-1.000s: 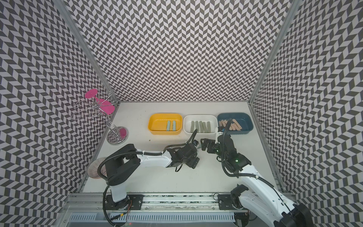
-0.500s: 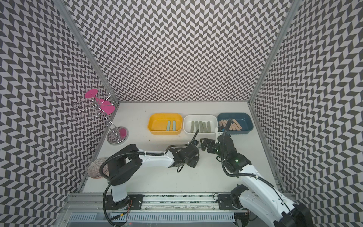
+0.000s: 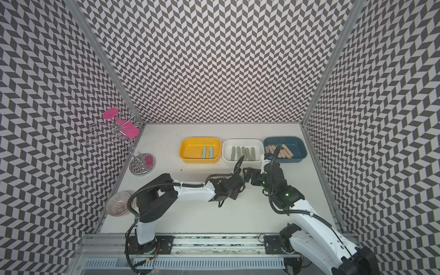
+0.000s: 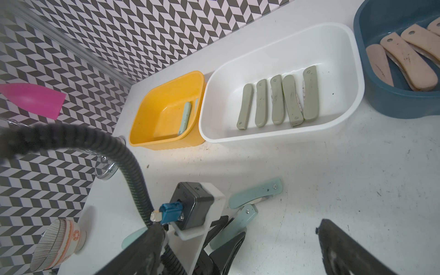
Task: Place the fruit knives into the storage box by color
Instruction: Pick up the fruit knife from the center of the board.
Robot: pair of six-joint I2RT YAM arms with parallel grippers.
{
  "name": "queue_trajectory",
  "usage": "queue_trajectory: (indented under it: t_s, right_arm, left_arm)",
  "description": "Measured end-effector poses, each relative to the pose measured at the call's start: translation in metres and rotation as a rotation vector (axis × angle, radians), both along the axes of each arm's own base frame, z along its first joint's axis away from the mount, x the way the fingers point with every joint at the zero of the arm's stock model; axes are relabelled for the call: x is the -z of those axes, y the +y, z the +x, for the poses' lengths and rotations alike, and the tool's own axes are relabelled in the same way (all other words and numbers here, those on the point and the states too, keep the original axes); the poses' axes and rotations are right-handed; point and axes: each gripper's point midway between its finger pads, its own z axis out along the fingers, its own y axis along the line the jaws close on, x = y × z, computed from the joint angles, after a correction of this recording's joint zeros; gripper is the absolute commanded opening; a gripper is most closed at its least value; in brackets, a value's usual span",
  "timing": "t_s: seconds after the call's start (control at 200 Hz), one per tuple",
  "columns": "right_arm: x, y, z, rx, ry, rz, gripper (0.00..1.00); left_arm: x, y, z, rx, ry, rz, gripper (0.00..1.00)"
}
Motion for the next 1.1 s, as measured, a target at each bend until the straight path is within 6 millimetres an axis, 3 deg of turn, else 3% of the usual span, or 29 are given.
queue_trajectory:
  t_s: [0.341,0.591,0.751,0.891,1.102]
  right_arm:
    - [0.0,-0.002,0.001,0.006,-0.002,0.002,0.99]
    - [-0.004,0.002,0.003,-0.005,-0.02,0.02,0.99]
    - [-0.002,0.005,0.005,-0.015,-0.015,0.027,0.99]
    - [0.002,0.006,0.006,-0.018,-0.002,0.018,0.99]
    - [-0.001,0.013,0.01,-0.045,-0.001,0.026,0.99]
  left_arm:
    - [0.001,0.017,-0.014,-0.002,-0.004,-0.001,0.22]
    - [-0.001,0.057,-0.044,-0.023,0.055,-0.013,0.22]
    - [-0.021,0.071,-0.048,-0.052,0.071,-0.059,0.23]
    - [-0.063,0.079,-0.024,-0.115,0.036,-0.182,0.24]
    - [-0.138,0.119,0.063,-0.283,-0.083,-0.334,0.25]
